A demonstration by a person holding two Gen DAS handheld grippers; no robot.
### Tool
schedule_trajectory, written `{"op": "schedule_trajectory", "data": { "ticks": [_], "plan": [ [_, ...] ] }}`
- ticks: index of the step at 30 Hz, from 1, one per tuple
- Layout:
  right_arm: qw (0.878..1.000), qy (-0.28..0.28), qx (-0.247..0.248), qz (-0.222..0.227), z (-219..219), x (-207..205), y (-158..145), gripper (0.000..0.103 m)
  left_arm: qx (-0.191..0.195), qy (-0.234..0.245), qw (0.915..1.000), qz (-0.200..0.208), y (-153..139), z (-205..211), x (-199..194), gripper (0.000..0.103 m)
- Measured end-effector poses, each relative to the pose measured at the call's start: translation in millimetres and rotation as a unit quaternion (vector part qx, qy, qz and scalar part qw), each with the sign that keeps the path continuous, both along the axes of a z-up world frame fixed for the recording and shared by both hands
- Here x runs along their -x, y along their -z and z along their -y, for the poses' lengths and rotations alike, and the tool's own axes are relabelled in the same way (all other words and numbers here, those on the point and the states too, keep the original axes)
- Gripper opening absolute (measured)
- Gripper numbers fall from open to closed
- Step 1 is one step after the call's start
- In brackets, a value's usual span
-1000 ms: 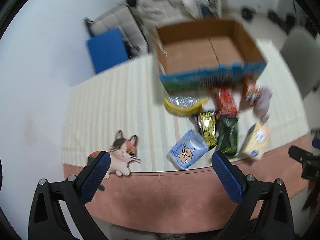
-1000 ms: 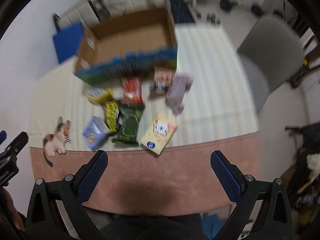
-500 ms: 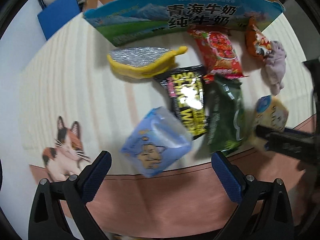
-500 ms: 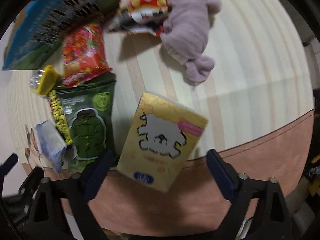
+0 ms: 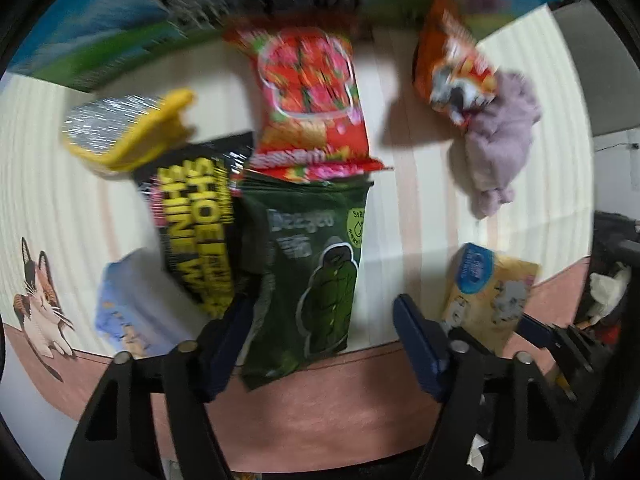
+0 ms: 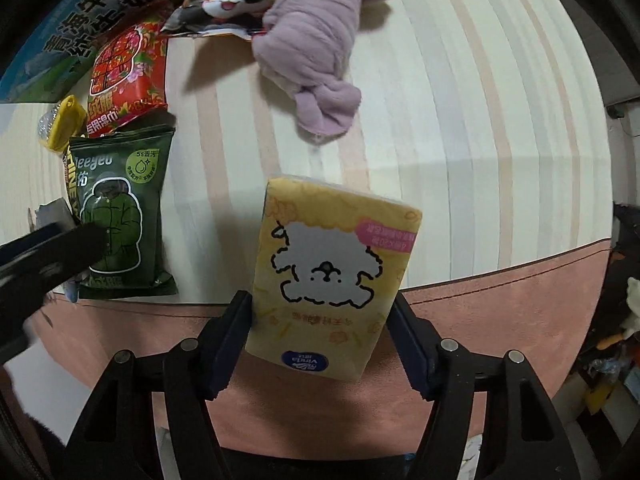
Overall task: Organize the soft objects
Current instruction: 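Grasp the green snack bag with the left tool while the right tool grasps the yellow tissue box, then lower both held items into the box and open both tools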
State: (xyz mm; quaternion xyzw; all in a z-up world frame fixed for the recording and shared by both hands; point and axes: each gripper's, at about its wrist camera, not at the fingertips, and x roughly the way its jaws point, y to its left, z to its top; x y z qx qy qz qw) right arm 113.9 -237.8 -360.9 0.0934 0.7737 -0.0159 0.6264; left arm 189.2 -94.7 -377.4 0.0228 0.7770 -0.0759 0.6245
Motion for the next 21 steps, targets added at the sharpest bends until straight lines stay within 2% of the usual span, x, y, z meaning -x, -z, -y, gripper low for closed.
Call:
{"op": "schedule_trajectory", "data": {
  "ticks": [3, 6, 9, 12, 15, 19, 21],
  "plan": [
    [1.0, 0.006, -0.005, -0.003, 5.5, 2.2, 6.8, 0.07, -0.042, 0.017, 0.999, 0.0, 18.3, 13.3, 4.7, 0.039],
    [1.0, 0.007, -0.005, -0.004, 5.8, 4.6, 16.1, 0.07, -0.061, 0.017, 0.9978, 0.02, 15.9, 19.3, 10.8, 0.031],
    [1.0, 0.001, -0.008, 0.008, 8.7, 10.1, 21.3, 0.068, -0.068, 0.005, 0.997, 0.037, 6.5, 25.1, 22.3, 0.028],
    [1.0, -0.009, -0.016, 0.014, 13.8, 15.0, 19.3, 0.066, -0.041, -0.025, 0.9981, 0.038, -12.6, 22.5, 35.4, 0.028],
    [0.999, -0.013, -0.04, 0.021, 22.0, 23.5, 2.3, 0.066, -0.001, -0.063, 0.9969, 0.048, -42.6, 14.4, 49.9, 0.028],
    [0.995, -0.024, -0.081, 0.058, 32.3, 25.5, -39.6, 0.066, 0.046, -0.104, 0.9905, 0.078, -96.0, 14.4, 51.1, 0.028],
    [0.991, -0.031, -0.104, 0.083, 37.5, 16.3, -70.4, 0.066, 0.072, -0.118, 0.9857, 0.097, -124.6, 12.0, 40.3, 0.028]
  ]
}}
